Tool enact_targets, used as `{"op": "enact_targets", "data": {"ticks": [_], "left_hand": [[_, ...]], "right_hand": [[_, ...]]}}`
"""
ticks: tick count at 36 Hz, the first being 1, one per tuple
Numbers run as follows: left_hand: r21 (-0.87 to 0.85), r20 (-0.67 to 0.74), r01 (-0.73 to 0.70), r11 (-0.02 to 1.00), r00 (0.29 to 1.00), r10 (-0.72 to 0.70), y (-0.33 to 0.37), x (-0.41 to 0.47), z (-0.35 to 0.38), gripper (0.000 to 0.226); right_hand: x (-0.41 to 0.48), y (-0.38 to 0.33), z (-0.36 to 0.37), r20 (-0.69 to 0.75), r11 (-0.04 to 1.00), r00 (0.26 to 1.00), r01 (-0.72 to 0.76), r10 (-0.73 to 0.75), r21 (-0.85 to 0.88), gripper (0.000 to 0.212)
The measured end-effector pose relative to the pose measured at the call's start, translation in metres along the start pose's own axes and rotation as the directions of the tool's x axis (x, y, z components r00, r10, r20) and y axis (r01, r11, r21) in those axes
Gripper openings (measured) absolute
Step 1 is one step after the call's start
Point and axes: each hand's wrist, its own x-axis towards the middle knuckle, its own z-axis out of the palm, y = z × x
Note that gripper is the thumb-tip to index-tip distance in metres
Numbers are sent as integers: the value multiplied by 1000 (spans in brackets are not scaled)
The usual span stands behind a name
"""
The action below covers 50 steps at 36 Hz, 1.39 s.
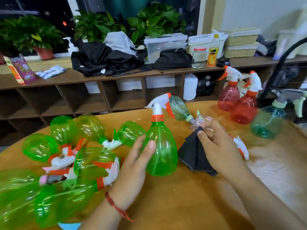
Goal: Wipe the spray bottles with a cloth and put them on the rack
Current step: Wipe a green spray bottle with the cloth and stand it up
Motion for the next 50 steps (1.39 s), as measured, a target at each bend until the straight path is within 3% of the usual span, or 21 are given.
{"op": "enact_targets", "data": {"ticks": [6,10,14,17,20,23,26,28,30,32,36,43,46,50], "left_hand": [[76,2,-35,996,999,35,-7,-6,-4,22],[61,-41,-81,995,996,84,-15,-4,-9,27],[61,-59,-105,993,992,108,-18,0,-14,34],[62,-61,-72,995,995,76,-21,2,-14,38],[86,-56,-51,995,997,56,-25,3,-13,41],[126,-49,-85,988,995,92,-25,3,-13,45],[178,-66,-129,975,988,143,-21,3,-17,48],[194,-72,-135,972,986,152,-21,5,-19,50],[202,-91,-152,967,981,173,-20,4,-20,49],[246,-107,-147,958,978,178,-18,3,-21,39],[297,-122,-135,945,976,178,-17,3,-21,32],[356,-130,-126,926,975,182,-24,7,-22,56],[369,-143,-106,924,975,169,-26,9,-24,56],[376,-136,-105,921,977,166,-27,11,-25,72]], "right_hand": [[2,-12,-12,144,990,980,-138,134,23,18],[5,-20,-21,244,913,948,-274,203,304,16],[7,-24,-21,318,714,922,-375,220,592,26],[8,-16,-13,368,689,890,-445,269,572,29],[10,-5,-8,303,698,892,-452,337,555,28],[11,-6,-8,155,752,937,-344,313,563,27],[4,-14,-14,-116,948,992,-1,40,319,29],[-1,-14,-14,-112,970,965,242,-237,32,33],[-5,-10,-7,45,880,916,397,-400,-259,36],[-9,-3,3,242,794,889,457,-390,-401,37],[-17,3,13,462,780,866,419,-190,-464,38],[-14,-1,9,564,878,810,378,-160,-294,28],[-6,-8,9,612,807,774,460,-160,-370,28],[15,-17,16,671,705,711,586,-211,-399,29]]}}
